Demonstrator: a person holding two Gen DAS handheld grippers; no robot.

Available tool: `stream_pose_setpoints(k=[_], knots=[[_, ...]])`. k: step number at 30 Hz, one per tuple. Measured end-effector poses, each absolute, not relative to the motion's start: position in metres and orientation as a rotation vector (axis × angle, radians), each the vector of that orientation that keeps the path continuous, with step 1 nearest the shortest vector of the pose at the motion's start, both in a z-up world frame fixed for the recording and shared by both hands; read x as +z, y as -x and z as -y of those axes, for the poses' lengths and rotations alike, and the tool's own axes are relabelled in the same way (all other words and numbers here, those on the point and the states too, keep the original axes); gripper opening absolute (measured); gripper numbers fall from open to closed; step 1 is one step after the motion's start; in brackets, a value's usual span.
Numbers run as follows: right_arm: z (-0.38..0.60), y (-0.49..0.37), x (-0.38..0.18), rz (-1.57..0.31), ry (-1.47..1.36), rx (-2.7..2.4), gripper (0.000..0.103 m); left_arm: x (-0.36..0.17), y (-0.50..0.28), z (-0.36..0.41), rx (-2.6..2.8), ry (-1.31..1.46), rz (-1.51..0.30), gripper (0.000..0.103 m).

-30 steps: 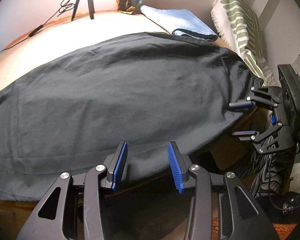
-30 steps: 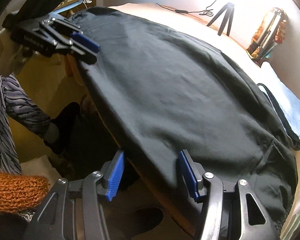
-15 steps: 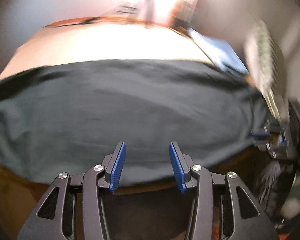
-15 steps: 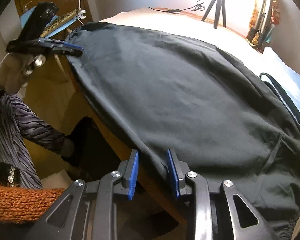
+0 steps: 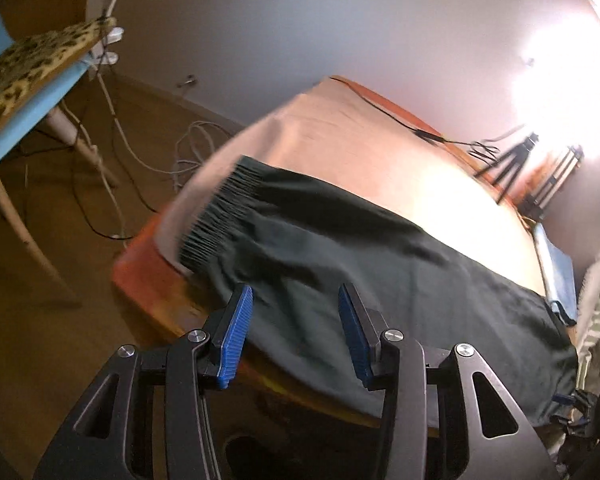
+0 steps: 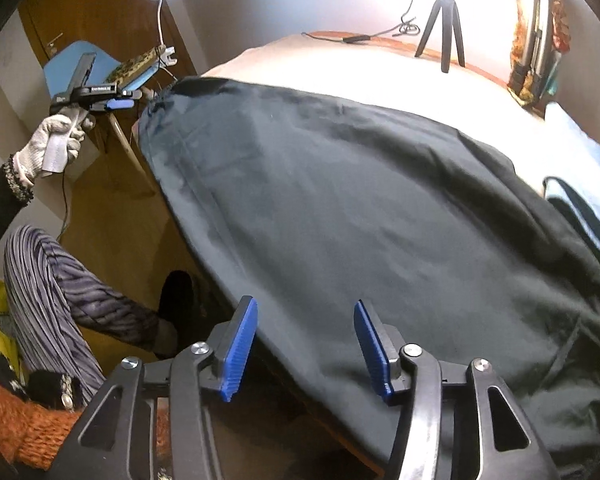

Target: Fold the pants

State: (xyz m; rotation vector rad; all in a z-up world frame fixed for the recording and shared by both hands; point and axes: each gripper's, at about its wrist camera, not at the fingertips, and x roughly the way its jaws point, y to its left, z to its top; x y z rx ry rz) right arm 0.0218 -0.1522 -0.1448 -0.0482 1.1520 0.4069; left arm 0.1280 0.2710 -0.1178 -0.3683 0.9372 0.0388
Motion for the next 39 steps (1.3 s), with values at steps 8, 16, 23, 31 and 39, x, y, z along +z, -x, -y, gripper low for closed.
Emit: stream_pose_setpoints(k=[8, 16, 23, 31, 39], knots=[[0.119, -0.053, -0.136, -1.146, 0.05, 0.42, 0.057, -0.141, -0.156, -0.298, 0.082, 0.31, -0.953, 0.043], [0.114, -0.071, -0.142, -1.169, 0.056, 0.402, 0.056, -0.159, -0.172, -0.302, 0.089, 0.245, -0.982, 0.049], [0.128, -0.078, -0.144, -1.163, 0.032, 0.373, 0.057, -0.168, -0.179, -0.296, 0.158, 0.186, -0.976, 0.053], [0.123, -0.084, -0.146, -1.165, 0.02, 0.388, 0.056, -0.175, -0.186, -0.29, 0.16, 0.149, -0.953, 0.056], [0.081, -0.118, -0.13, -1.125, 0.045, 0.463, 0.057, -0.174, -0.182, -0.283, 0.126, 0.089, -0.909, 0.036]])
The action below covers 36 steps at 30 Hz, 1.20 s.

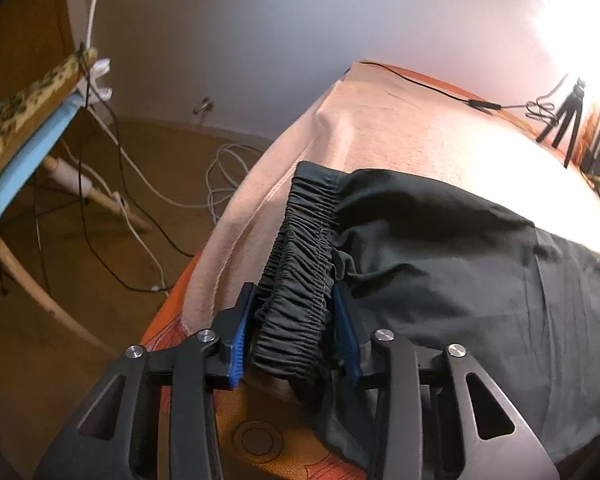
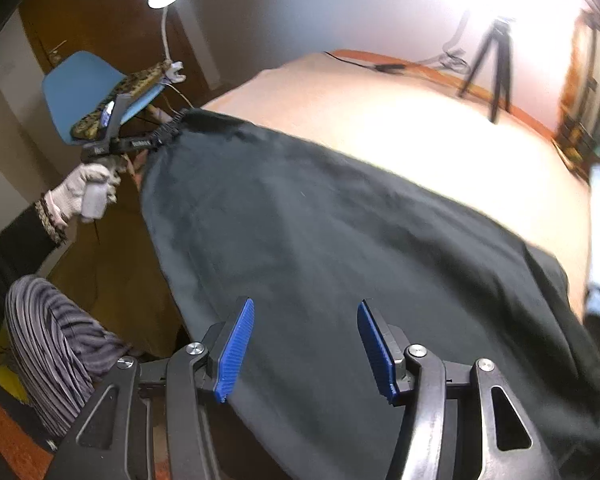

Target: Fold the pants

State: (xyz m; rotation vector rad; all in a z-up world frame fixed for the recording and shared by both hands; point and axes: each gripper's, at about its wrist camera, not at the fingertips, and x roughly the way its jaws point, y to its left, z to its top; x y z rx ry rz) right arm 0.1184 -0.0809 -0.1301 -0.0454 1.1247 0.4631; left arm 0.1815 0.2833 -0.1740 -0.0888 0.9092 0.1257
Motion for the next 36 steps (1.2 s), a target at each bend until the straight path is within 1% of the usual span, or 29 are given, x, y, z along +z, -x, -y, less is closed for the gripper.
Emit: stream_pose_setpoints(k=[3, 5, 7, 9, 11, 14, 17, 19, 22, 27, 32, 36], knots=[[0.054, -0.142, -0.122, -1.099, 0.062, 0.497, 0.057, -0.174, -0.18, -0.283, 0.122, 0.07, -0.89, 0.036], [0.032, -0.158, -0.117, -1.081, 0.072, 0.528, 0.057, -0.176, -0.178, -0.288, 0.125, 0.09, -0.882, 0.047], [0.008, -0.175, -0.113, -1.063, 0.083, 0.553, 0.057, -0.179, -0.177, -0.293, 0.103, 0.126, -0.868, 0.047], [-0.018, -0.195, -0.11, -1.048, 0.085, 0.576, 0.057, -0.179, -0.176, -0.295, 0.085, 0.131, -0.85, 0.046], [-0.039, -0.214, -0.108, -1.049, 0.062, 0.593, 0.059, -0.179, -0.174, -0.295, 0.064, 0.125, -0.834, 0.034], [-0.069, -0.249, -0.106, -1.063, 0.0, 0.611, 0.061, -0.175, -0.17, -0.293, 0.033, 0.126, -0.809, 0.028], [-0.097, -0.285, -0.109, -1.096, -0.083, 0.636, 0.061, -0.168, -0.164, -0.287, -0.007, 0.115, -0.767, 0.027], [-0.119, -0.304, -0.113, -1.118, -0.121, 0.659, 0.061, -0.162, -0.158, -0.275, -0.028, 0.045, -0.732, 0.027], [-0.155, -0.329, -0.122, -1.159, -0.152, 0.701, 0.061, -0.158, -0.145, -0.245, -0.047, -0.129, -0.674, 0.027], [-0.204, -0.358, -0.154, -1.276, -0.207, 0.713, 0.061, -0.167, -0.13, -0.207, -0.041, -0.383, -0.617, 0.027], [-0.242, -0.37, -0.185, -1.37, -0.161, 0.681, 0.061, -0.181, -0.124, -0.186, -0.039, -0.534, -0.593, 0.027], [-0.264, -0.371, -0.199, -1.416, -0.051, 0.644, 0.061, -0.186, -0.125, -0.181, -0.023, -0.576, -0.584, 0.027]])
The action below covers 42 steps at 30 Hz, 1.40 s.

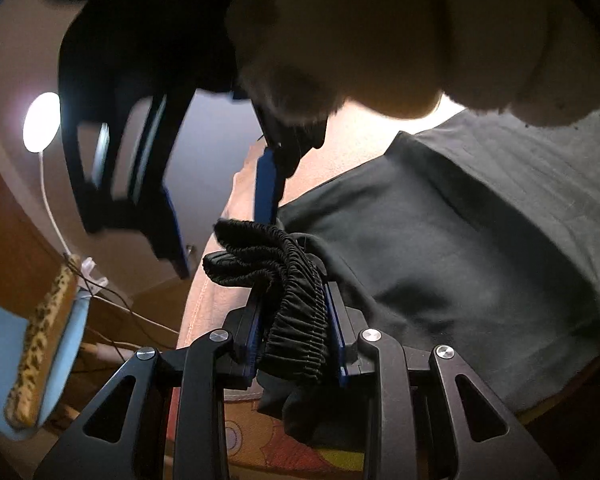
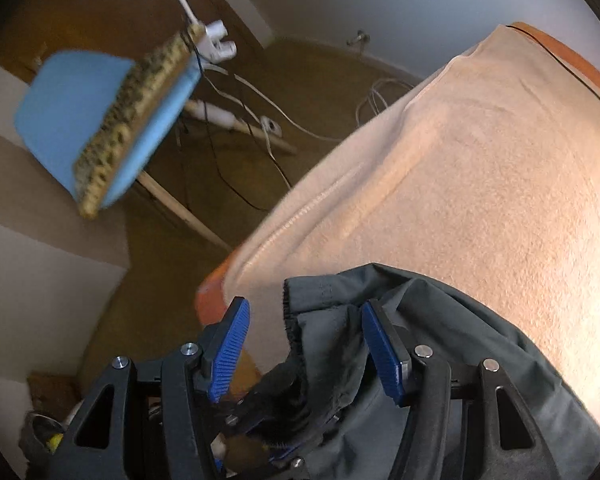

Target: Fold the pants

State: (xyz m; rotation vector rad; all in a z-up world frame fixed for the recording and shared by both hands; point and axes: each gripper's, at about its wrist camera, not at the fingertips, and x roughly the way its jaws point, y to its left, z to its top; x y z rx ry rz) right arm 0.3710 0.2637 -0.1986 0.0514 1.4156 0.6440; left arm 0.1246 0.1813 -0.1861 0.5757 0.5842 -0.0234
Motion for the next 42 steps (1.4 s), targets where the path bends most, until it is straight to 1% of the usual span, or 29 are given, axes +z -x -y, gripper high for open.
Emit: stream_pose_setpoints(k=[6, 7, 9, 10, 11, 12, 14, 16, 19, 22, 27, 28, 29, 32, 39, 41, 42], knots=[[-0.273, -0.369, -0.212, -1.455, 0.1, 0.571, 0.061, -0.191, -0.117, -0.167, 0.012, -0.653, -0.553, 0.027], [-0.275, -0.369, -0.215, -1.466, 0.116, 0.563, 0.059, -0.193, -0.116, -0.163, 0.017, -0.67, -0.545, 0.027], [-0.281, -0.366, -0.219, -1.469, 0.144, 0.557, 0.052, -0.193, -0.115, -0.158, 0.025, -0.686, -0.535, 0.027], [-0.283, -0.364, -0.221, -1.467, 0.155, 0.559, 0.043, -0.192, -0.114, -0.157, 0.029, -0.686, -0.531, 0.027], [-0.284, -0.364, -0.22, -1.465, 0.151, 0.561, 0.039, -0.192, -0.112, -0.157, 0.035, -0.678, -0.53, 0.03], [-0.284, -0.365, -0.219, -1.461, 0.137, 0.566, 0.037, -0.191, -0.109, -0.156, 0.04, -0.665, -0.529, 0.03], [-0.276, -0.367, -0.216, -1.448, 0.089, 0.575, 0.029, -0.188, -0.106, -0.162, 0.048, -0.62, -0.533, 0.032], [-0.266, -0.37, -0.213, -1.438, 0.018, 0.588, 0.025, -0.185, -0.103, -0.171, 0.055, -0.568, -0.542, 0.034], [-0.251, -0.373, -0.211, -1.434, -0.082, 0.612, 0.022, -0.183, -0.1, -0.182, 0.052, -0.501, -0.549, 0.035], [-0.239, -0.373, -0.208, -1.42, -0.145, 0.632, 0.02, -0.181, -0.1, -0.195, 0.038, -0.409, -0.567, 0.04], [-0.214, -0.368, -0.203, -1.395, -0.226, 0.661, 0.017, -0.179, -0.104, -0.216, -0.006, -0.279, -0.59, 0.041], [-0.207, -0.366, -0.204, -1.389, -0.246, 0.663, 0.017, -0.177, -0.103, -0.218, -0.022, -0.255, -0.582, 0.042], [-0.205, -0.368, -0.206, -1.386, -0.259, 0.662, 0.017, -0.176, -0.103, -0.222, -0.033, -0.241, -0.579, 0.047], [-0.189, -0.364, -0.21, -1.381, -0.332, 0.686, 0.017, -0.172, -0.102, -0.219, -0.084, -0.229, -0.567, 0.05], [-0.169, -0.359, -0.217, -1.357, -0.443, 0.755, 0.017, -0.169, -0.117, -0.204, -0.23, -0.267, -0.584, 0.049], [-0.164, -0.357, -0.215, -1.343, -0.441, 0.76, 0.018, -0.169, -0.121, -0.205, -0.244, -0.243, -0.591, 0.029], [-0.162, -0.357, -0.214, -1.34, -0.433, 0.758, 0.018, -0.169, -0.121, -0.205, -0.254, -0.225, -0.594, 0.028]])
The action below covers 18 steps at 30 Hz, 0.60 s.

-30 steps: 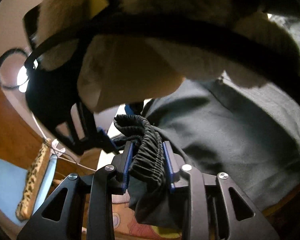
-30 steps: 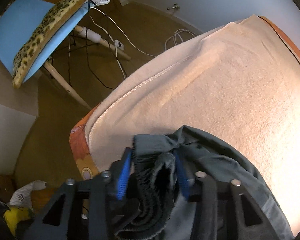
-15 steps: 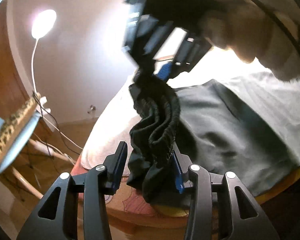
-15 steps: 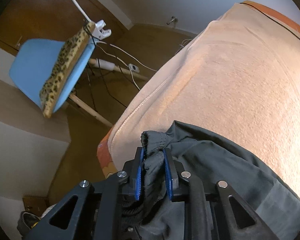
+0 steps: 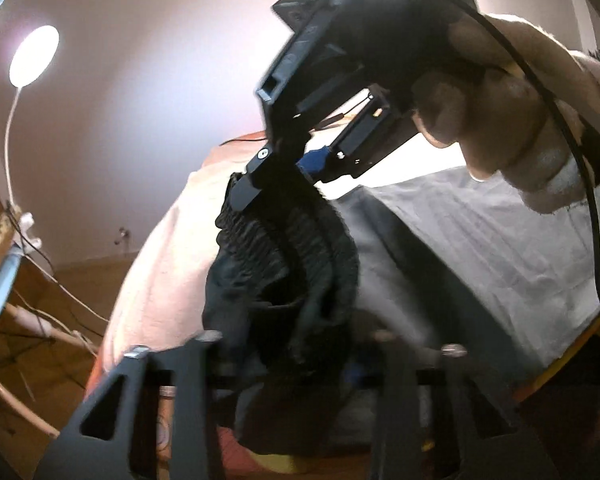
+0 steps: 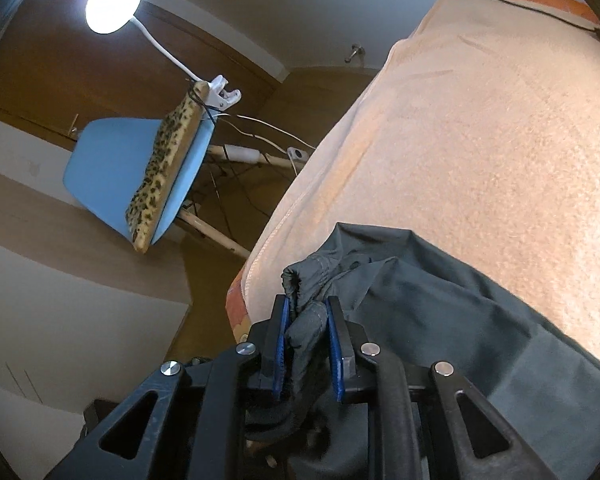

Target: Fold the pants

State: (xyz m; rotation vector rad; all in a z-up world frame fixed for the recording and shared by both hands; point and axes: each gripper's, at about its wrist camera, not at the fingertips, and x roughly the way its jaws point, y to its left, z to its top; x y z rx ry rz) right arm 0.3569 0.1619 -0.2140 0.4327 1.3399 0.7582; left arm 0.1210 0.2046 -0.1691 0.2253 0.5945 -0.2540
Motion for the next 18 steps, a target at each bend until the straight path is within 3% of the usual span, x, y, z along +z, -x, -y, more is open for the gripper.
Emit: stream_pose_setpoints(k=[3, 4, 5, 9, 13, 15, 16, 18], knots=[[-0.159, -0.356, -0.213, -1.342, -0.385, 0.723, 0.03, -0.17, -0.112, -0.194, -0.25, -0.242, -0.582, 0.027], [-0.159, -0.356, -0.213, -1.351, -0.36, 0.705, 0.042, -0.172, -0.111, -0.19, -0.243, -0.268, -0.58, 0.027], [-0.158, -0.355, -0.213, -1.357, -0.335, 0.685, 0.047, -0.174, -0.11, -0.188, -0.241, -0.282, -0.581, 0.026], [-0.162, -0.349, -0.21, -1.389, -0.292, 0.679, 0.055, -0.178, -0.103, -0.175, -0.229, -0.351, -0.557, 0.025], [-0.17, -0.347, -0.217, -1.425, -0.231, 0.643, 0.055, -0.174, -0.095, -0.166, -0.238, -0.371, -0.529, 0.022], [-0.17, -0.348, -0.225, -1.448, -0.238, 0.624, 0.045, -0.171, -0.091, -0.16, -0.254, -0.385, -0.518, 0.021], [-0.169, -0.347, -0.228, -1.454, -0.249, 0.614, 0.032, -0.169, -0.088, -0.157, -0.263, -0.392, -0.515, 0.02], [-0.162, -0.344, -0.229, -1.451, -0.287, 0.624, 0.023, -0.167, -0.09, -0.151, -0.288, -0.401, -0.513, 0.02]])
